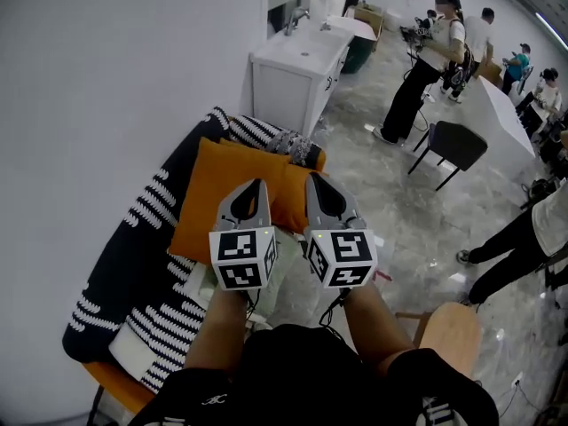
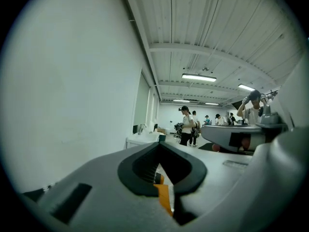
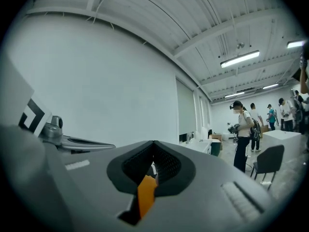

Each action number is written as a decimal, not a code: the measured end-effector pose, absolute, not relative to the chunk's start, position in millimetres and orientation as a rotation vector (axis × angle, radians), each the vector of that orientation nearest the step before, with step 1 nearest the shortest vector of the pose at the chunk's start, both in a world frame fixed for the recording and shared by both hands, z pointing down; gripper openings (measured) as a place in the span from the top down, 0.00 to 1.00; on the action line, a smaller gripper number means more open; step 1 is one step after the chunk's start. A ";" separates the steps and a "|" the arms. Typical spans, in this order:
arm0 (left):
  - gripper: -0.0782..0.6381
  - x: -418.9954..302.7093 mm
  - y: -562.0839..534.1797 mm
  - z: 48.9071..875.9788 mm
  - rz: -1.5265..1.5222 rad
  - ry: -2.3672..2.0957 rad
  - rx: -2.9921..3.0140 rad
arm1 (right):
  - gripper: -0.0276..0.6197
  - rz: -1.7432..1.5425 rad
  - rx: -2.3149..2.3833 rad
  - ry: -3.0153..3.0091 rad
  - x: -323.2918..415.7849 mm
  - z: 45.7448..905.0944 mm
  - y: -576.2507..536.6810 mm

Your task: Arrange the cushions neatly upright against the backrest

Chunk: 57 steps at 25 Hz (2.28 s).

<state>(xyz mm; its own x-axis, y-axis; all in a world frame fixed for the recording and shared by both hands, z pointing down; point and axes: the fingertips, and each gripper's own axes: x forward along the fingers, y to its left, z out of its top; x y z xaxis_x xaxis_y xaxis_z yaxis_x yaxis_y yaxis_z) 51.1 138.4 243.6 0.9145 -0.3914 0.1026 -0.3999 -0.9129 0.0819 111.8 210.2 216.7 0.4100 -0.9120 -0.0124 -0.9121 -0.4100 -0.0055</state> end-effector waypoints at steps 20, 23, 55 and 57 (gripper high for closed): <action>0.88 32.9 17.5 286.9 0.279 -1.053 2.778 | 0.94 -0.487 -2.298 1.881 188.9 300.0 71.2; 0.88 36.0 -3.2 289.8 0.317 -1.187 2.729 | 0.94 -0.531 -2.263 1.977 207.2 318.1 37.7; 0.41 -109.8 -57.7 657.7 0.125 -1.335 1.519 | 0.60 -0.778 -2.204 3.147 215.9 568.5 -195.7; 0.38 -115.3 -58.4 686.3 0.153 -1.324 1.482 | 0.59 -0.826 -2.230 3.154 216.7 579.5 -199.6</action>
